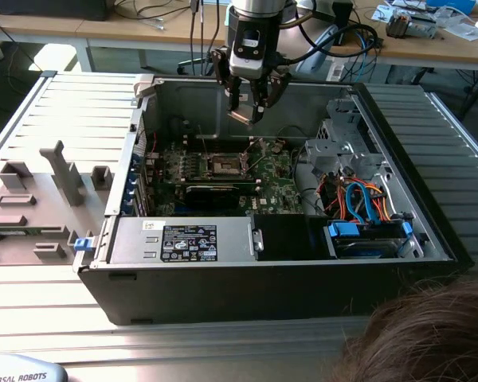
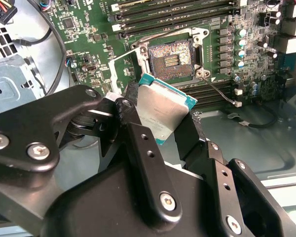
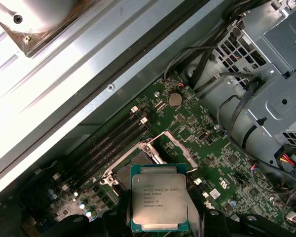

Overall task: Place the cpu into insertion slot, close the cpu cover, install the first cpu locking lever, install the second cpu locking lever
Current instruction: 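Place the cpu into insertion slot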

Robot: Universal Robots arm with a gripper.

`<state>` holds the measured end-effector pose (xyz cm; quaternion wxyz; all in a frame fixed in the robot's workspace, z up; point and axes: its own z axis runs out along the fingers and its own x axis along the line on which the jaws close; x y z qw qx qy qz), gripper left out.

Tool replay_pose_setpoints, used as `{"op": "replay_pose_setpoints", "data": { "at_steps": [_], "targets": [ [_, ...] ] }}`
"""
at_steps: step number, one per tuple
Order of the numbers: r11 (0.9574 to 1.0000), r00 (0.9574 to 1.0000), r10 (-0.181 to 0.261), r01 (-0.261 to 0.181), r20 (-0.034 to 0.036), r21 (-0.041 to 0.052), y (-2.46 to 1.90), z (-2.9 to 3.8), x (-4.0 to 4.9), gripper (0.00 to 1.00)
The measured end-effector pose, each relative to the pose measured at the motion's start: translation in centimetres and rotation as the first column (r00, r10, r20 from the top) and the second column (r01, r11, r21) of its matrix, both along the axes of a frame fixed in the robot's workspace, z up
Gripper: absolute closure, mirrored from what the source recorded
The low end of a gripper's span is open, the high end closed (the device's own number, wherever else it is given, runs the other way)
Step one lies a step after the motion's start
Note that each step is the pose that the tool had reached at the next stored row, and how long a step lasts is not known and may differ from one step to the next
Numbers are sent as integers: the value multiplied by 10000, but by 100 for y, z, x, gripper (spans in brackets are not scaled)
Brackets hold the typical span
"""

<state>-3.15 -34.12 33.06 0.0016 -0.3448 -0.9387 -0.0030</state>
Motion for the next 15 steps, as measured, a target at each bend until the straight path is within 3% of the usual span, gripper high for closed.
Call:
{"op": "replay_pose_setpoints", "data": {
  "at_steps": [15],
  "targets": [
    [9996, 9996, -273, 273, 0, 0, 0, -1, 0, 46]
  ]
}}
